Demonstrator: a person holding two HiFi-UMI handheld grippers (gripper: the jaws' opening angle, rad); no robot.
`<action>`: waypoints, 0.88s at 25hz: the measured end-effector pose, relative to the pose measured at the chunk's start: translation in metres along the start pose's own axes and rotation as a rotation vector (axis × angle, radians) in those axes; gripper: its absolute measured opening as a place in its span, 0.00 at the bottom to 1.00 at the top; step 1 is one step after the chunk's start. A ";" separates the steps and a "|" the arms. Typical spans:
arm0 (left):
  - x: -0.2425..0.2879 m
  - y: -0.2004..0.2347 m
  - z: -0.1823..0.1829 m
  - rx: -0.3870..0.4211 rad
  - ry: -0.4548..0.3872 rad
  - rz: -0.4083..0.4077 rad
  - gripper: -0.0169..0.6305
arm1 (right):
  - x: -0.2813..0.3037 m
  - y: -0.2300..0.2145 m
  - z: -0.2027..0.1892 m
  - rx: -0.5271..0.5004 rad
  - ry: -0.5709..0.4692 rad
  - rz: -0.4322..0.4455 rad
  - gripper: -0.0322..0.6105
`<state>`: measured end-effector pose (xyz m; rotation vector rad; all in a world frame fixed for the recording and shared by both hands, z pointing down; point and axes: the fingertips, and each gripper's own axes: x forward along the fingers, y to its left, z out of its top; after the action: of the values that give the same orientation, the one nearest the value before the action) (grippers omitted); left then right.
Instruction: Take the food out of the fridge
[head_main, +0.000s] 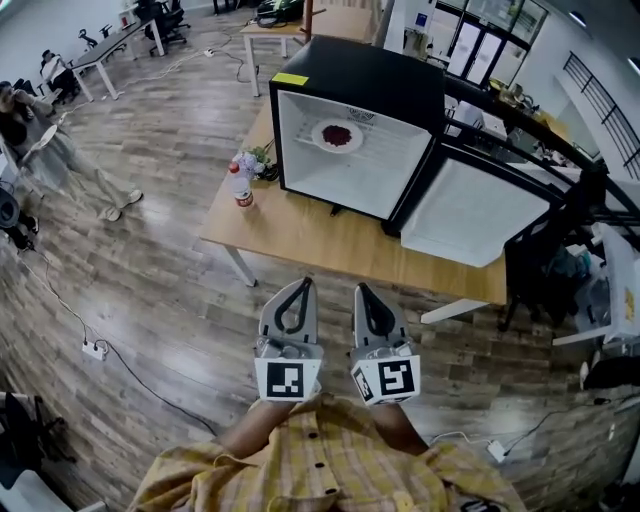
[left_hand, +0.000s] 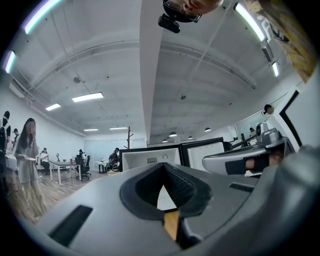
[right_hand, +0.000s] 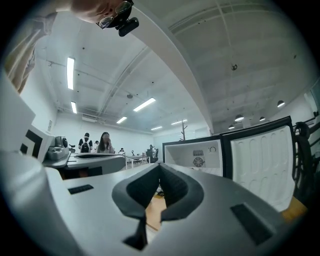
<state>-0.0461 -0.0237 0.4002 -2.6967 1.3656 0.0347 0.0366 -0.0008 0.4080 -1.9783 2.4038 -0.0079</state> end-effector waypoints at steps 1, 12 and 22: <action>0.007 0.007 -0.001 0.004 -0.002 -0.005 0.04 | 0.011 0.001 0.000 -0.005 0.002 0.000 0.06; 0.061 0.059 -0.013 -0.033 0.008 -0.040 0.04 | 0.077 -0.001 0.003 -0.038 0.038 -0.046 0.06; 0.075 0.075 -0.019 -0.084 -0.015 -0.032 0.04 | 0.103 -0.002 0.003 -0.017 0.048 -0.045 0.06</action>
<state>-0.0625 -0.1303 0.4064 -2.7799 1.3456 0.1115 0.0192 -0.1018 0.4030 -2.0629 2.3953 -0.0369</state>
